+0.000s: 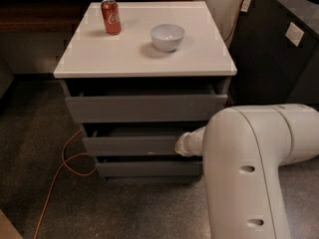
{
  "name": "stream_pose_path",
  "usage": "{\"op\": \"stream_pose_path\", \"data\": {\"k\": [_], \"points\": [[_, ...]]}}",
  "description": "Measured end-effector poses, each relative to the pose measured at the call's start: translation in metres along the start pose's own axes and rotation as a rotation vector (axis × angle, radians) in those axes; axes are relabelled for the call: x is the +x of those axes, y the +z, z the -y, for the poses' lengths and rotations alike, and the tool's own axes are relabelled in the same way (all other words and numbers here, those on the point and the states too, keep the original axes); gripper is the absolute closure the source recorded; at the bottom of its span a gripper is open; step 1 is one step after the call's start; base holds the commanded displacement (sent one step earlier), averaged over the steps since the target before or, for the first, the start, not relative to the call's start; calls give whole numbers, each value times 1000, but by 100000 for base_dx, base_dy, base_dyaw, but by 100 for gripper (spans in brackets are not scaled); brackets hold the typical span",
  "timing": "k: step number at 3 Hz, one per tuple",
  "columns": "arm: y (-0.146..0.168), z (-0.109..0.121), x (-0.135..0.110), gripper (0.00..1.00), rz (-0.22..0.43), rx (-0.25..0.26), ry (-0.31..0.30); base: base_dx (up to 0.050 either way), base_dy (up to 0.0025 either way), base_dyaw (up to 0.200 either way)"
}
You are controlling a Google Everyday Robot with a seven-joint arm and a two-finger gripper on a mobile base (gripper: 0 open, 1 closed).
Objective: Close middle drawer
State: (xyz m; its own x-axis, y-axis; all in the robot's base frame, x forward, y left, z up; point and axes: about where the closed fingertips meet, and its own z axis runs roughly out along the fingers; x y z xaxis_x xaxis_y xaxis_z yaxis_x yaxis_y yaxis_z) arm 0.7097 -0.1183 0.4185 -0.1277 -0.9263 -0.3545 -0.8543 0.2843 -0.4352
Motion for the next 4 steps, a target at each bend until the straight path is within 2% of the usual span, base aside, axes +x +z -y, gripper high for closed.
{"op": "stream_pose_path", "data": {"k": [1, 2, 4], "points": [[1, -2, -1, 100, 7, -3, -4, 0, 0, 0], [-2, -13, -2, 100, 25, -15, -5, 0, 0, 0], [-24, -55, -11, 100, 86, -65, -6, 0, 0, 0]]}}
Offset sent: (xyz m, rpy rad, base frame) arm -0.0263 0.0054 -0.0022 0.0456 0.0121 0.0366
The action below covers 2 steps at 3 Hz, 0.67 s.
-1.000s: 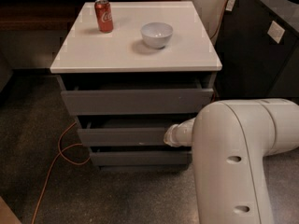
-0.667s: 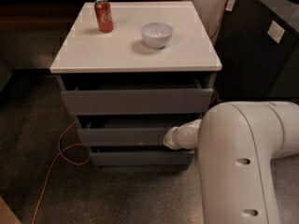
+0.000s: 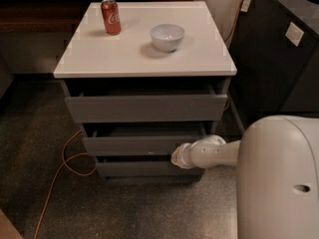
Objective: Close middle drawer
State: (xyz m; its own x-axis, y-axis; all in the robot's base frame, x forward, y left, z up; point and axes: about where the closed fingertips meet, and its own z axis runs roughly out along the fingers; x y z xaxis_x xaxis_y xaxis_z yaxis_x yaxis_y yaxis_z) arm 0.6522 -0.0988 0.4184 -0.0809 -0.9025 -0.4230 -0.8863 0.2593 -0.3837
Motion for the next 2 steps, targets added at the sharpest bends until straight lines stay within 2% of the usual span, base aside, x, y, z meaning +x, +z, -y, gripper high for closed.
{"op": "stream_pose_path", "data": {"k": [1, 2], "points": [[-18, -20, -10, 100, 21, -31, -20, 0, 0, 0], [-17, -22, -11, 83, 25, -33, -21, 0, 0, 0]]}}
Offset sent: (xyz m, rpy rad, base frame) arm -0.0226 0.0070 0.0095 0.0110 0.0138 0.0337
